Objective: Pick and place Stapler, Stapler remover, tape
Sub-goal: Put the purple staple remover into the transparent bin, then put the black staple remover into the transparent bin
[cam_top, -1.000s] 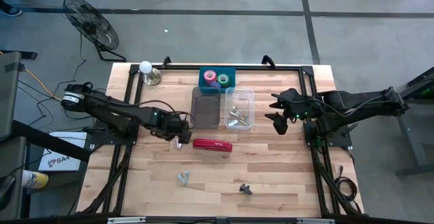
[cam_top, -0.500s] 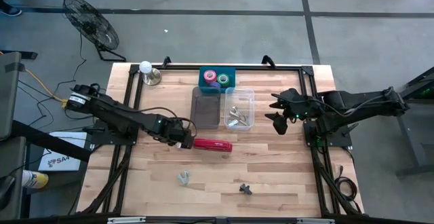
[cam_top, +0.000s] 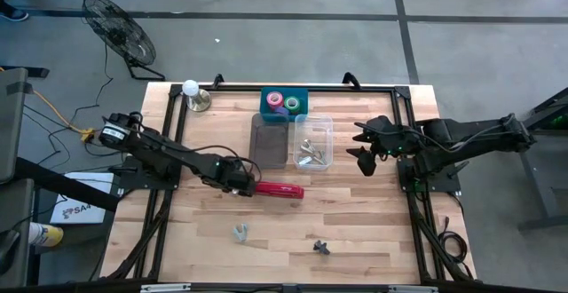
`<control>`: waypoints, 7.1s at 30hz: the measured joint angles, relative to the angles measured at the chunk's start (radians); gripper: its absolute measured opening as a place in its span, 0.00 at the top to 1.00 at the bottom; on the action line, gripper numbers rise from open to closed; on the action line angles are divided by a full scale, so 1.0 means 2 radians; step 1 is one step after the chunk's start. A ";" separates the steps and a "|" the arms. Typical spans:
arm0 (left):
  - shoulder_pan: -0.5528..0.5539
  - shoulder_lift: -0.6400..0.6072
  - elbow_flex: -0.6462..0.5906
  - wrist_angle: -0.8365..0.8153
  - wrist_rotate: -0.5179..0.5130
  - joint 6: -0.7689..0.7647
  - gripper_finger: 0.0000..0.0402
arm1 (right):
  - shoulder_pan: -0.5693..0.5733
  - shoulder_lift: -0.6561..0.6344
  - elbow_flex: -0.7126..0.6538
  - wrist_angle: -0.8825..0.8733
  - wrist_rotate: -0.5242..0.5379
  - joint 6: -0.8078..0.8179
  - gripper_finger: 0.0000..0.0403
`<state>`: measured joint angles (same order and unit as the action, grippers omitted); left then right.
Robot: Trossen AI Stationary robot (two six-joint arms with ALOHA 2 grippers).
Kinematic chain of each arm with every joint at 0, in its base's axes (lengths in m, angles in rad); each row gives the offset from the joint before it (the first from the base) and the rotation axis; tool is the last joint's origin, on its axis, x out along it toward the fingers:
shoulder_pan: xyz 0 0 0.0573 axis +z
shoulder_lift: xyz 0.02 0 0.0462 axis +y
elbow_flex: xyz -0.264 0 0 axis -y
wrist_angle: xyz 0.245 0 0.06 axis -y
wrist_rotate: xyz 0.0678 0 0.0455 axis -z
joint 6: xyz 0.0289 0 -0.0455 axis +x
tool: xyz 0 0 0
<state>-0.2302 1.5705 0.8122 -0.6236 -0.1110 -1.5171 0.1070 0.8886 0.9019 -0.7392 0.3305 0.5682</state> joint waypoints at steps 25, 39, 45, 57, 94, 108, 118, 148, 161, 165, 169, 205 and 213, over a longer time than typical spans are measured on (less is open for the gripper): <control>0.000 0.002 0.010 -0.010 -0.023 0.014 0.78 | 0.000 0.000 0.000 -0.002 0.004 0.000 0.43; 0.000 -0.012 0.010 -0.015 0.010 0.037 0.77 | 0.000 0.000 0.000 -0.002 0.014 0.001 0.43; 0.001 -0.052 0.010 -0.011 -0.003 0.053 0.77 | 0.000 0.000 0.000 -0.002 0.013 0.000 0.43; 0.001 -0.089 0.083 0.051 -0.101 0.250 0.77 | 0.000 0.000 0.000 -0.002 0.013 0.000 0.43; 0.178 0.110 0.146 0.425 0.015 0.580 0.77 | 0.000 0.000 0.000 -0.002 0.022 -0.004 0.43; 0.178 0.212 0.294 0.255 0.015 0.677 0.77 | 0.000 0.000 0.000 -0.012 0.028 0.002 0.43; 0.177 0.233 0.298 0.232 0.041 0.682 0.76 | 0.000 0.000 0.000 -0.014 0.027 0.015 0.43; 0.177 0.140 0.299 0.118 0.036 0.714 0.33 | 0.000 0.000 0.000 -0.014 -0.003 0.035 0.43; 0.175 0.019 0.299 -0.024 0.029 0.651 0.33 | 0.018 0.002 0.000 0.004 -0.025 0.062 0.43; 0.162 -0.018 0.299 -0.072 -0.005 0.645 0.33 | 0.045 0.011 0.000 0.006 -0.025 0.072 0.43; 0.145 -0.051 0.299 -0.115 -0.031 0.623 0.33 | 0.077 0.030 0.000 0.012 -0.027 0.092 0.43; -0.034 -0.144 0.298 -0.240 -0.071 0.550 0.33 | 0.341 0.434 0.000 0.383 -0.086 0.349 0.43; -0.034 -0.144 0.298 -0.241 -0.067 0.546 0.33 | 0.338 0.465 0.000 0.383 -0.032 0.344 0.43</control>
<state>-0.2974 1.2816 1.4090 -1.1057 -0.2455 -0.4244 0.7839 1.8187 0.9020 0.0277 0.2662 1.2556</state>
